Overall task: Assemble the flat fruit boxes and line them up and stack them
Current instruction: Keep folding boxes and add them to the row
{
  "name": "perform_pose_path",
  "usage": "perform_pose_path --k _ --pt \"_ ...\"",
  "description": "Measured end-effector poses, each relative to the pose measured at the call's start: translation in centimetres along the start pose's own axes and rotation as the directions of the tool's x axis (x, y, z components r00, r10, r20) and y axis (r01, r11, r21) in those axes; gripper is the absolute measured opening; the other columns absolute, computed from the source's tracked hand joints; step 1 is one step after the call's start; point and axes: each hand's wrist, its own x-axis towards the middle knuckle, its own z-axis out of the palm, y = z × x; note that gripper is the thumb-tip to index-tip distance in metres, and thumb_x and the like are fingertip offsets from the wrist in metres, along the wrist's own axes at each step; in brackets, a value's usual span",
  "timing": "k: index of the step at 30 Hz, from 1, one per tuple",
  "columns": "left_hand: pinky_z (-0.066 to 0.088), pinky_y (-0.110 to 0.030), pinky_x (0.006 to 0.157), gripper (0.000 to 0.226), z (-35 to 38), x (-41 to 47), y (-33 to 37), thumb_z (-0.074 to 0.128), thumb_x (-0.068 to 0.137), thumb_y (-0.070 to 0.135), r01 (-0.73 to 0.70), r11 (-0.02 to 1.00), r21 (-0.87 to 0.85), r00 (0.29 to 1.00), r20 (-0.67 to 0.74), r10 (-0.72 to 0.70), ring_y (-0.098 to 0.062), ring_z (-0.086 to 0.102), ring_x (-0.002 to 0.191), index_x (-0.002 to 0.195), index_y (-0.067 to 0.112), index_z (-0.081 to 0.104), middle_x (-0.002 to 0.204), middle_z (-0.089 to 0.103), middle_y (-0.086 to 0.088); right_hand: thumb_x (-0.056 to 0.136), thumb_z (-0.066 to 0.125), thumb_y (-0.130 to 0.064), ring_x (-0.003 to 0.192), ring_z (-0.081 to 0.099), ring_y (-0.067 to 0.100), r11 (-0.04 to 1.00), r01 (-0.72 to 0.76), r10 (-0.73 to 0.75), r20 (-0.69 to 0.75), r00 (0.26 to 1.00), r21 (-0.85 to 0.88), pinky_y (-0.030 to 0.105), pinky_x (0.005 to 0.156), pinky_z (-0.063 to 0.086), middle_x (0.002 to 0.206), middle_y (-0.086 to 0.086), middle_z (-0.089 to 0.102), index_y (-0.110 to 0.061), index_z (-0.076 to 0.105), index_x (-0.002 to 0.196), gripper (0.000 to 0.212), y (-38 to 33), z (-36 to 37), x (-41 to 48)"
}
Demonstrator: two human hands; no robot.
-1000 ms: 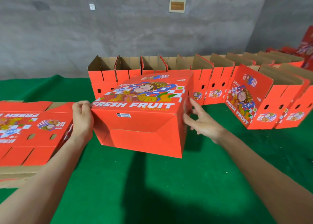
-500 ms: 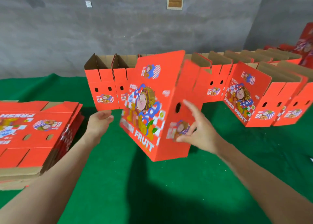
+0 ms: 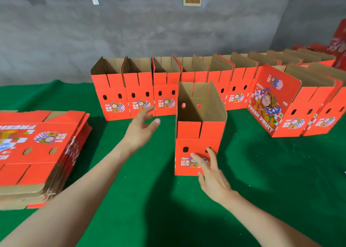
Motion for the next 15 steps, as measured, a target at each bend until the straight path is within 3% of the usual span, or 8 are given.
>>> perform_pose_path --k 2,4,7,10,12,15 --pt "0.044 -0.035 0.096 0.047 1.3 0.0 1.6 0.051 0.098 0.020 -0.113 0.993 -0.021 0.992 0.048 0.114 -0.013 0.056 0.110 0.138 0.040 0.037 0.134 0.044 0.007 0.092 0.045 -0.008 0.090 0.062 0.035 0.999 -0.042 0.042 0.012 0.999 -0.025 0.034 0.077 0.049 0.155 0.010 -0.018 -0.054 0.012 0.144 0.077 -1.1 0.5 0.1" --pt "0.040 -0.039 0.106 0.045 2.4 0.5 3.0 0.044 0.100 0.019 -0.177 0.984 -0.009 0.981 0.082 0.177 -0.017 0.049 0.124 0.142 0.033 0.035 0.143 0.038 0.007 0.091 0.045 -0.006 0.100 0.061 0.036 0.996 -0.082 0.083 0.022 0.996 -0.035 0.034 0.080 0.049 0.153 0.014 -0.023 -0.058 0.003 0.143 0.084 -2.0 1.0 0.3" --pt "0.034 -0.045 0.111 0.037 3.8 1.8 3.6 0.037 0.102 0.022 -0.126 0.991 0.048 0.973 0.200 0.114 -0.022 0.040 0.134 0.139 0.019 0.046 0.145 0.039 0.005 0.089 0.047 -0.003 0.127 0.044 0.036 0.994 -0.106 0.106 0.020 0.994 -0.030 0.033 0.093 0.046 0.150 0.017 -0.027 -0.055 0.003 0.145 0.088 -2.2 1.6 0.8" --pt "0.031 -0.032 0.112 0.032 5.4 2.7 3.5 0.039 0.102 0.019 -0.144 0.986 0.081 0.943 0.312 0.112 -0.015 0.039 0.134 0.125 0.012 0.060 0.144 0.044 0.000 0.088 0.048 -0.004 0.131 0.038 0.036 0.993 -0.104 0.105 0.012 0.994 -0.059 0.035 0.095 0.046 0.151 0.016 -0.022 -0.055 0.003 0.145 0.088 -1.2 1.8 1.4" --pt "0.032 -0.022 0.103 0.026 6.5 3.4 3.6 0.045 0.100 0.017 -0.233 0.961 0.146 0.946 0.264 0.189 -0.016 0.044 0.128 0.113 0.010 0.066 0.134 0.053 -0.005 0.089 0.049 -0.006 0.124 0.044 0.037 0.991 -0.098 0.099 0.009 0.995 -0.091 0.035 0.092 0.047 0.149 0.016 -0.014 -0.057 -0.001 0.143 0.089 -0.4 1.6 1.9" --pt "0.044 -0.038 0.095 0.018 8.3 4.2 3.2 0.049 0.098 0.015 -0.342 0.925 0.167 0.939 0.098 0.330 -0.023 0.054 0.108 0.101 0.009 0.065 0.109 0.056 -0.003 0.089 0.048 -0.006 0.119 0.046 0.038 0.984 -0.121 0.121 -0.006 0.993 -0.130 0.037 0.098 0.044 0.147 0.019 -0.002 -0.058 0.005 0.142 0.085 1.5 0.5 3.4"
